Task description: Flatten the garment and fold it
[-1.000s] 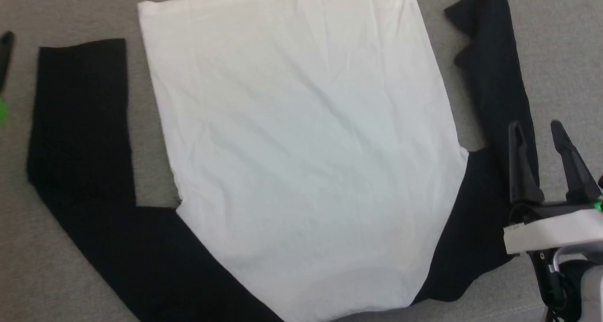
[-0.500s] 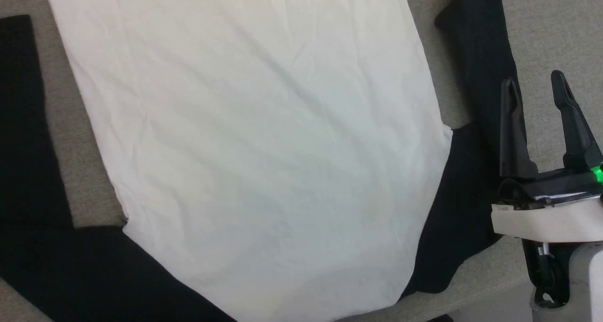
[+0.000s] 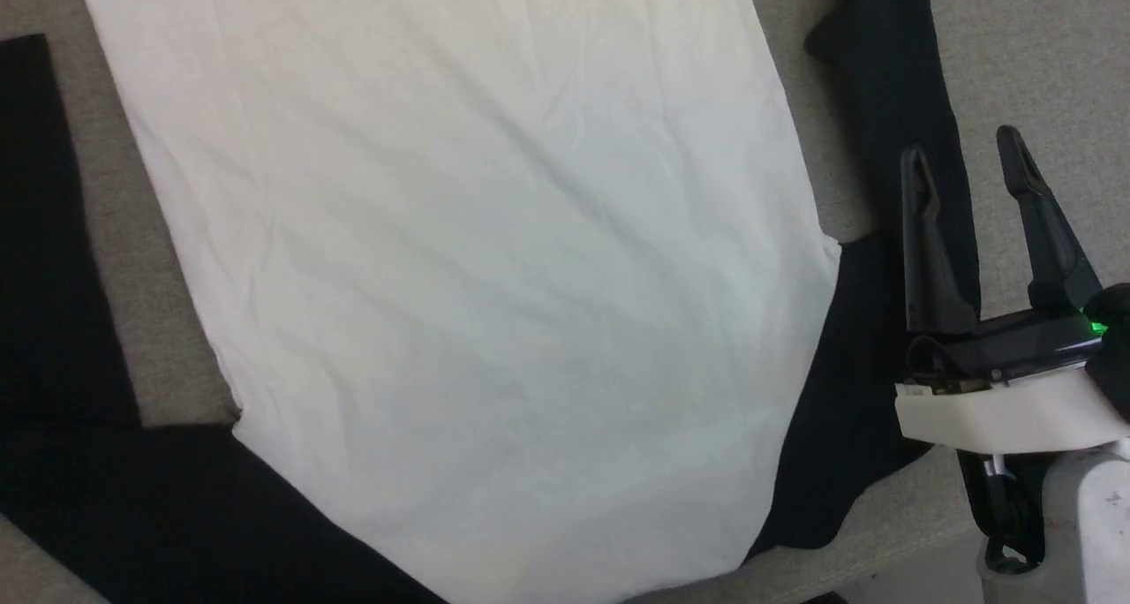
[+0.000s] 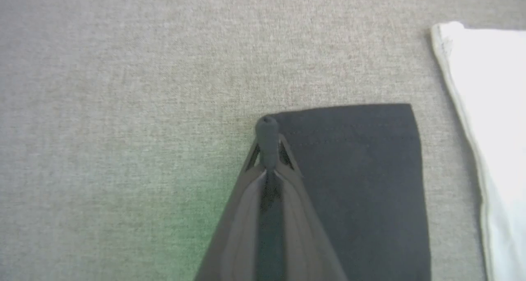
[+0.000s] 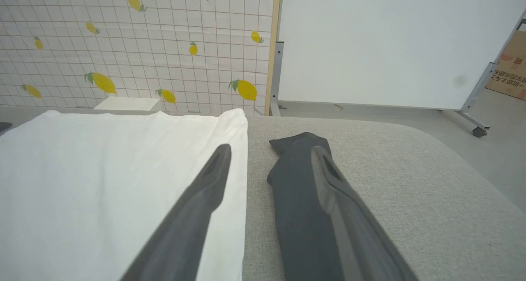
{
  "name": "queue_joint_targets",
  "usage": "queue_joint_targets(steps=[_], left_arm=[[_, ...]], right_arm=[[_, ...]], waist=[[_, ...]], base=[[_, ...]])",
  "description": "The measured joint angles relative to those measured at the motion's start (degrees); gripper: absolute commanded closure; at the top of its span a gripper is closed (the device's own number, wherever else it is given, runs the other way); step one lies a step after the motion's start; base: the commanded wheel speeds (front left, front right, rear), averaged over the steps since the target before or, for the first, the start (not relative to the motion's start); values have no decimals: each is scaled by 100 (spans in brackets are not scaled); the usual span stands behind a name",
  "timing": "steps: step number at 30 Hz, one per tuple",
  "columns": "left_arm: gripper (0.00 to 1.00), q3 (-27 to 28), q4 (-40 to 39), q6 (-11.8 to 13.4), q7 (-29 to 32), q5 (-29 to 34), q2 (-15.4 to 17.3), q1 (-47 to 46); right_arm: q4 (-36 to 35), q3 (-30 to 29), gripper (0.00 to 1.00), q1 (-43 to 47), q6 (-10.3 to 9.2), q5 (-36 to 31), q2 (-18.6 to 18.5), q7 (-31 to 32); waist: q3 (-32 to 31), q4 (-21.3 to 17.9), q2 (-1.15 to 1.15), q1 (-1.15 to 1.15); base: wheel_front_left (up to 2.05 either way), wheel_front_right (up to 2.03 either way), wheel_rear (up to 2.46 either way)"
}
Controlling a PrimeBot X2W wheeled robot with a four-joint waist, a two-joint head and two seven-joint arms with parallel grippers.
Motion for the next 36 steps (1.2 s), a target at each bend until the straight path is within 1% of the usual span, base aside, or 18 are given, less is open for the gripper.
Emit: queue_joint_targets(steps=[5,9,11,14,17,20,23,24,27,31,36], left_arm=[[100,92,12,-69,-1066,190,-220,220],[100,151,-246,-101,-1737,278,-447,469],[100,127,-421,-112,-1969,339,-528,608],[100,2,-835,-98,-2178,453,-626,810],[100,-291,-1403,18,-2276,757,-783,986],[100,-688,-1990,134,-2312,973,-1078,1141],[100,-1177,-2480,191,-2369,1081,-1523,1252],[100,-1583,-2666,187,-2430,1105,-1903,1289],[100,-2116,-2683,102,-2510,1081,-2475,1309],[100,-2836,-2236,-183,-2581,955,-3243,1303],[100,-3482,-1233,-619,-2642,924,-3894,1124]], right_arm=[[101,-64,0,15,0,-19,-1,75],[147,-167,0,182,0,-12,0,210],[151,-213,0,300,0,-15,-3,294],[113,-299,0,472,0,-18,-3,416],[42,-439,0,688,0,-20,-5,543],[-59,-542,0,903,0,-21,-8,668],[-166,-597,0,1024,0,-14,-8,769],[-244,-616,0,1073,-1,2,-7,822],[-313,-615,0,1077,-1,13,-7,870],[-347,-568,0,1079,-1,29,-10,935],[-361,-543,0,1079,0,77,-34,947]], waist=[[-305,112,0,0],[-637,260,0,-1],[-811,349,0,-1],[-1098,499,0,-1],[-1397,659,0,-1],[-1685,832,0,-1],[-1941,1012,0,-1],[-2095,1144,0,-1],[-2259,1321,0,-1],[-2400,1508,0,-1],[-2400,1563,0,-1]], base=[[0,0,0],[0,0,0],[0,0,0],[0,0,0],[0,0,0],[0,0,0],[0,0,0],[0,0,0],[0,0,0],[0,0,0],[0,0,0]])
